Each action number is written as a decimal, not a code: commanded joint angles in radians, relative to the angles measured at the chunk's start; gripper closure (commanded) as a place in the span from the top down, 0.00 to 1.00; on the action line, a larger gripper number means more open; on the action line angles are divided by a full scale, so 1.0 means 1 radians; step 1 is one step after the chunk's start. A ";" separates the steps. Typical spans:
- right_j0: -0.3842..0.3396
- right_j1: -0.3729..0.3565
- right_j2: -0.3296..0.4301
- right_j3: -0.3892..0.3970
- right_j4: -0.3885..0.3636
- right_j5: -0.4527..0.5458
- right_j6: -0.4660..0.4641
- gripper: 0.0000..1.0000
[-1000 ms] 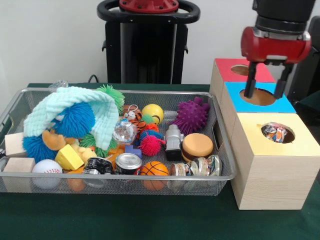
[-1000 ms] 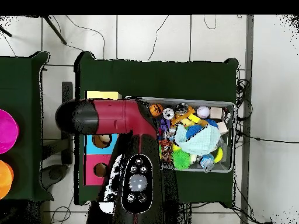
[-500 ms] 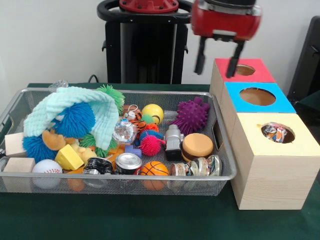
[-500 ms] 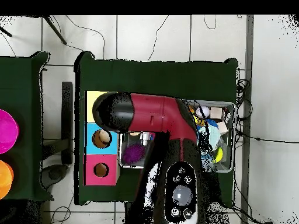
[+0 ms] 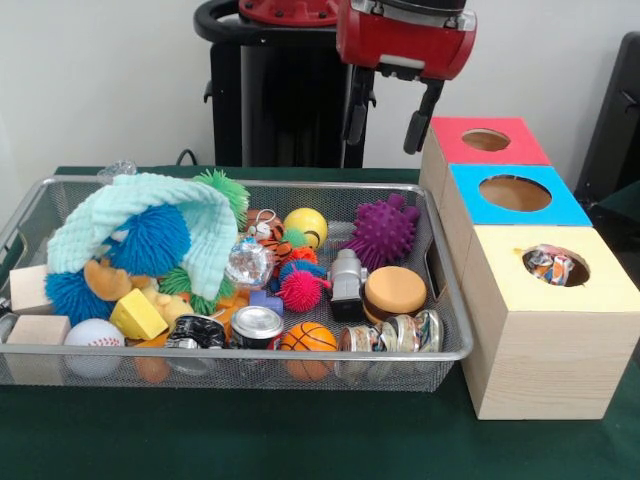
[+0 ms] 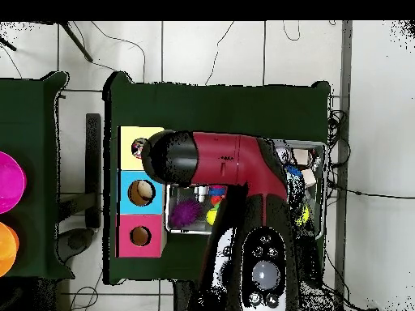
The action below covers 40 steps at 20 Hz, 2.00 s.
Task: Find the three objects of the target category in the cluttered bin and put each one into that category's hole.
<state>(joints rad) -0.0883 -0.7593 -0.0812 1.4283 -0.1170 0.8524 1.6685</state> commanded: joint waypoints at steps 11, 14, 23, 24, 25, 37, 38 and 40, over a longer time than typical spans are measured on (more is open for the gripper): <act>0.018 0.017 0.080 0.041 -0.048 0.110 -0.034 1.00; 0.024 0.018 0.074 0.037 -0.046 0.116 -0.019 1.00; 0.039 0.020 0.060 0.034 -0.065 0.101 -0.008 0.00; 0.045 0.020 0.053 0.032 -0.073 0.083 0.001 0.00; 0.047 0.022 0.053 0.031 -0.075 0.077 0.004 0.00; 0.162 0.146 0.044 -0.085 -0.001 0.023 0.221 0.00; 0.163 0.149 0.047 -0.085 0.012 0.024 0.224 0.00; 0.154 0.151 0.065 -0.077 0.048 0.025 0.216 0.00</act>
<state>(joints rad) 0.0757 -0.6890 -0.0766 1.3512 -0.1097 0.8526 1.6685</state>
